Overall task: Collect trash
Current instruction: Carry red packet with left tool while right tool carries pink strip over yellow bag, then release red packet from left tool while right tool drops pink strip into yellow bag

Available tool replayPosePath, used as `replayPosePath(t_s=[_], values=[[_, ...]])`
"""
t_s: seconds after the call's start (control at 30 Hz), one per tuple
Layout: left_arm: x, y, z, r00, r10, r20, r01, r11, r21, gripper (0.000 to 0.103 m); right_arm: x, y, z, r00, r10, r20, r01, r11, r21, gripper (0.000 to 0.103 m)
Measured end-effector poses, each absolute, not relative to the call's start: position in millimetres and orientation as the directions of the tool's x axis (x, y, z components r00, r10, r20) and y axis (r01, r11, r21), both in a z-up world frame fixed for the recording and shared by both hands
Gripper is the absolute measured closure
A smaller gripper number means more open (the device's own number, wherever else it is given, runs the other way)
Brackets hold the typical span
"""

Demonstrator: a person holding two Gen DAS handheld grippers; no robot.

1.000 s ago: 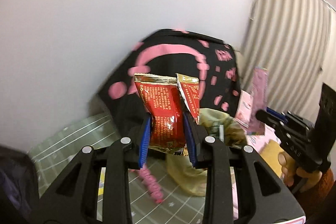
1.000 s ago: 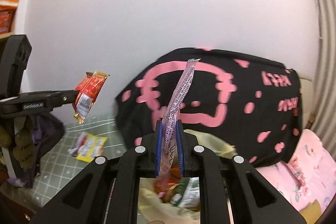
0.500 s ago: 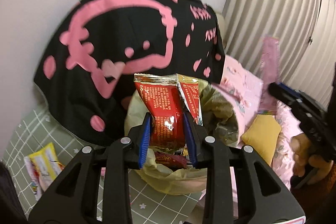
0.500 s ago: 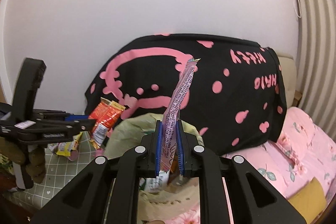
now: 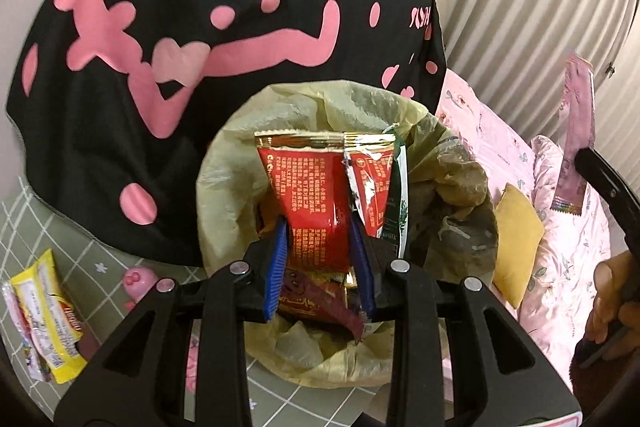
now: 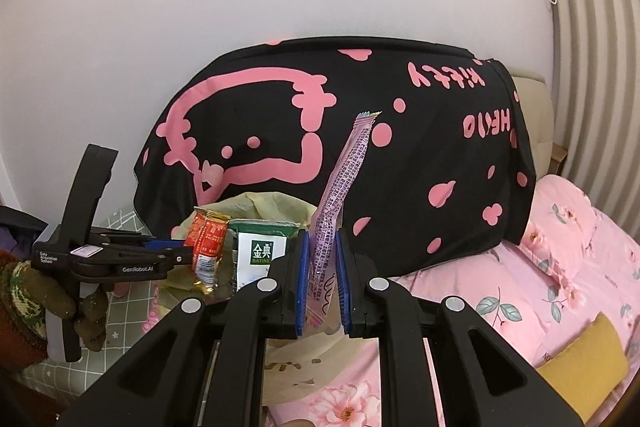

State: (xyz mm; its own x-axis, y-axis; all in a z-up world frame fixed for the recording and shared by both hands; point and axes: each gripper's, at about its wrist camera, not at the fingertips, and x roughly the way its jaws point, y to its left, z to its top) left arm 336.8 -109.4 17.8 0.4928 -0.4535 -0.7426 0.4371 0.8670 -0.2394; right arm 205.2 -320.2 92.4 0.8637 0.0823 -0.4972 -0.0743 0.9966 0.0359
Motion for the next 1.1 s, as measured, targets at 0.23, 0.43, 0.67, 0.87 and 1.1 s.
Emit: replayPosePath(t_s=[0.23,0.43,0.67,0.87,1.1], values=[[340,-115,17,0.491,-0.471,-0.733,0.458,0.855,-0.243,0.059,212,-323,89,0.858,0.085,-0.506,-0.075,0.996,0.041,0.089],[337,-106,29,0.522,-0.468,-0.713,0.459,0.859,-0.228,0.055,222,-315,85,0.853,0.103,-0.512,-0.091,0.995,0.05,0.089],[332,-83,40,0.528,-0.488,-0.695,0.456,0.853,-0.253,0.054,239,-288,75,0.83,0.15,-0.537,-0.138,0.988,0.062,0.089],[330,-76,38,0.513,-0.483,-0.709,0.479,0.847,-0.231,0.053,252,-266,59,0.794,0.17,-0.583,-0.164,0.984,0.064,0.089],[324,-79,12,0.458,-0.452,-0.766,0.504,0.841,-0.195,0.049,255,-259,47,0.778,0.157,-0.609,-0.139,0.987,0.077,0.089]])
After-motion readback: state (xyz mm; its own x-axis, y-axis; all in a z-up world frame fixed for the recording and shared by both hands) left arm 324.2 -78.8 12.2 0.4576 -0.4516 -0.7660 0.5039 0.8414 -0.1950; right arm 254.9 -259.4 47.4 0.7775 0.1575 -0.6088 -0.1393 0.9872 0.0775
